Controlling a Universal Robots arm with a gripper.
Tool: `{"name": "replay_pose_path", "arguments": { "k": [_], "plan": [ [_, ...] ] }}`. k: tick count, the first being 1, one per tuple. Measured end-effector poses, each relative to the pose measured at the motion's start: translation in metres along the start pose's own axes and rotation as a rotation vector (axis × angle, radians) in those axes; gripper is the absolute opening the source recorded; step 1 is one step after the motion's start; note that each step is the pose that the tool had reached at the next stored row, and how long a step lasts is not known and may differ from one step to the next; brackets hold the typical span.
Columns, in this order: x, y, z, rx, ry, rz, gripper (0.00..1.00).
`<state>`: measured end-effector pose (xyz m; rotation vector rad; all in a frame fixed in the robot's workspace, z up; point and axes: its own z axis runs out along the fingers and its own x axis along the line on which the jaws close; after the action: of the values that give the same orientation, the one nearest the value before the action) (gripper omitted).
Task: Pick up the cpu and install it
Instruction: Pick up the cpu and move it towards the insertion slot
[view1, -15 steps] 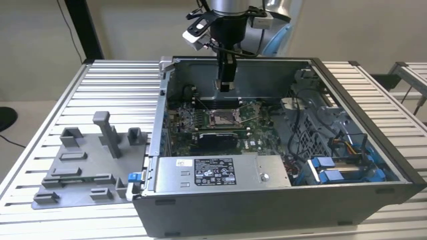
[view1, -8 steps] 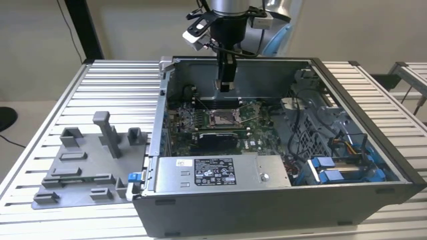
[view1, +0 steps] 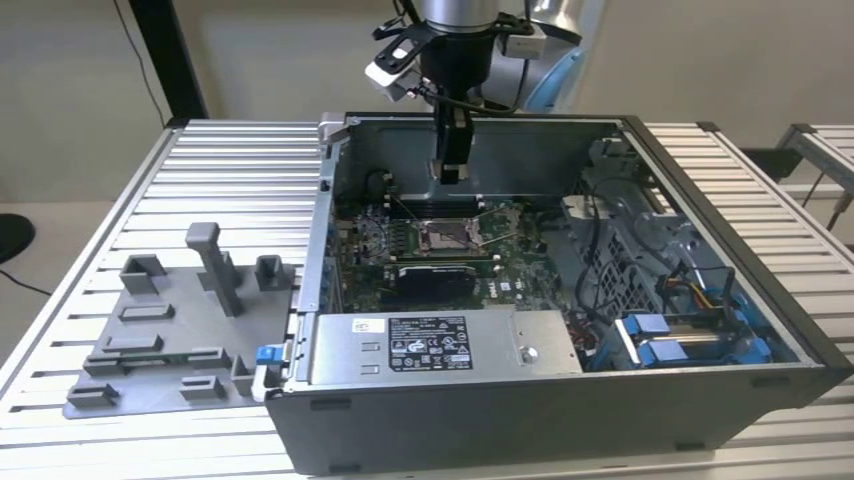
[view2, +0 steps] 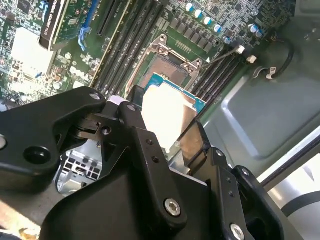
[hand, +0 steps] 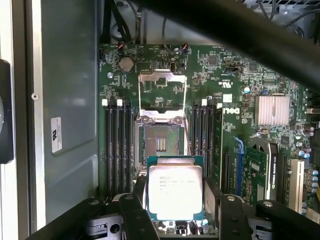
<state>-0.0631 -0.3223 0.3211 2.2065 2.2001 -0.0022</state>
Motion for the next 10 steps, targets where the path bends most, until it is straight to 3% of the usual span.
{"name": "replay_pose_path", "arguments": {
  "k": [6, 10],
  "plan": [
    [0.0031, 0.0002, 0.0058, -0.0002, 0.0003, 0.000, 0.00],
    [0.0076, 0.0001, 0.0117, -0.0059, 0.0003, -0.001, 0.00]
  ]
}}
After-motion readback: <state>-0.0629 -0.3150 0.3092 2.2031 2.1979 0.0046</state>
